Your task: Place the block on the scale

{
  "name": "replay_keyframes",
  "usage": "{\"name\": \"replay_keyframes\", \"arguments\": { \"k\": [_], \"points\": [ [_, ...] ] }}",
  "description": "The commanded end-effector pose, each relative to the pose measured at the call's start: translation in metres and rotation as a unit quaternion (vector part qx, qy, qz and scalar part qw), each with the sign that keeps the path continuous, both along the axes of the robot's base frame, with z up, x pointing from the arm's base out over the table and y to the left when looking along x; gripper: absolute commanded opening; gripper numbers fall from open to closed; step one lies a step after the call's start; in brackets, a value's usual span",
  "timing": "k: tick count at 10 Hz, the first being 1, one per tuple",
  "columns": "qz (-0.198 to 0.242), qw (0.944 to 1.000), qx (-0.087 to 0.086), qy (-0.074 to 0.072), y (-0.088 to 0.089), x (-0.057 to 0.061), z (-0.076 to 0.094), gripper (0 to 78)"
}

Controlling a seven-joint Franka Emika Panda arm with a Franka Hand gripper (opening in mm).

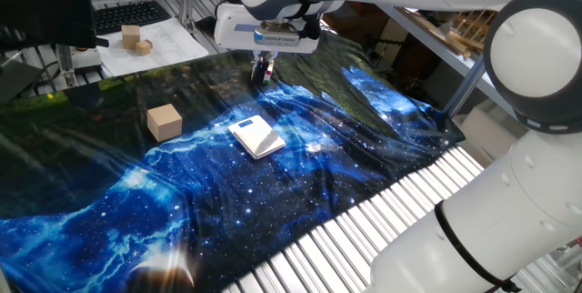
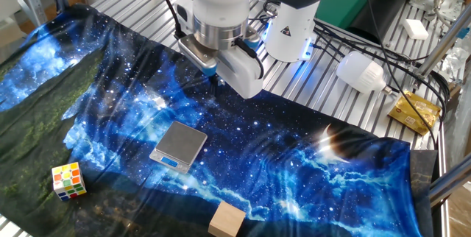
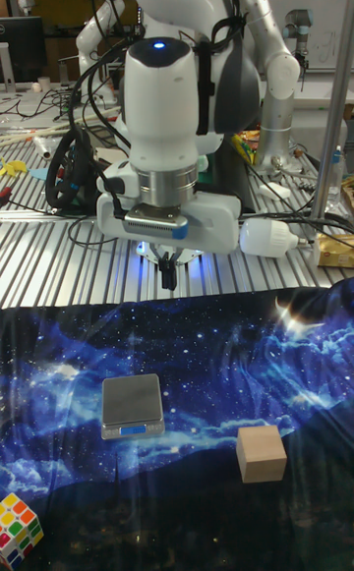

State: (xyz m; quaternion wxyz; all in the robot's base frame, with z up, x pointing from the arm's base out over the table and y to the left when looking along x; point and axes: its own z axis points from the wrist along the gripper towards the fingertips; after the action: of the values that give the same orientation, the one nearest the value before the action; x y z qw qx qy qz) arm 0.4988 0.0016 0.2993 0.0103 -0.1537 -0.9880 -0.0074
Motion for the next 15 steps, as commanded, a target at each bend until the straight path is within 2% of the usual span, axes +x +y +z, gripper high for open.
{"name": "replay_keyframes", "arguments": {
  "k": [1, 3, 5, 10, 15],
  "points": [
    [0.006, 1.0, -0.004, -0.004, -0.0001, 0.0006, 0.0013, 0.0],
    [0.0, 1.0, -0.005, -0.003, -0.0001, 0.0006, 0.0013, 0.0],
    [-0.003, 1.0, 0.005, -0.002, -0.0001, 0.0006, 0.0013, 0.0],
    [-0.019, 0.9998, 0.001, 0.001, -0.0001, 0.0006, 0.0013, 0.0],
    [-0.014, 0.9999, -0.001, -0.001, -0.0001, 0.0006, 0.0013, 0.0]
  ]
}}
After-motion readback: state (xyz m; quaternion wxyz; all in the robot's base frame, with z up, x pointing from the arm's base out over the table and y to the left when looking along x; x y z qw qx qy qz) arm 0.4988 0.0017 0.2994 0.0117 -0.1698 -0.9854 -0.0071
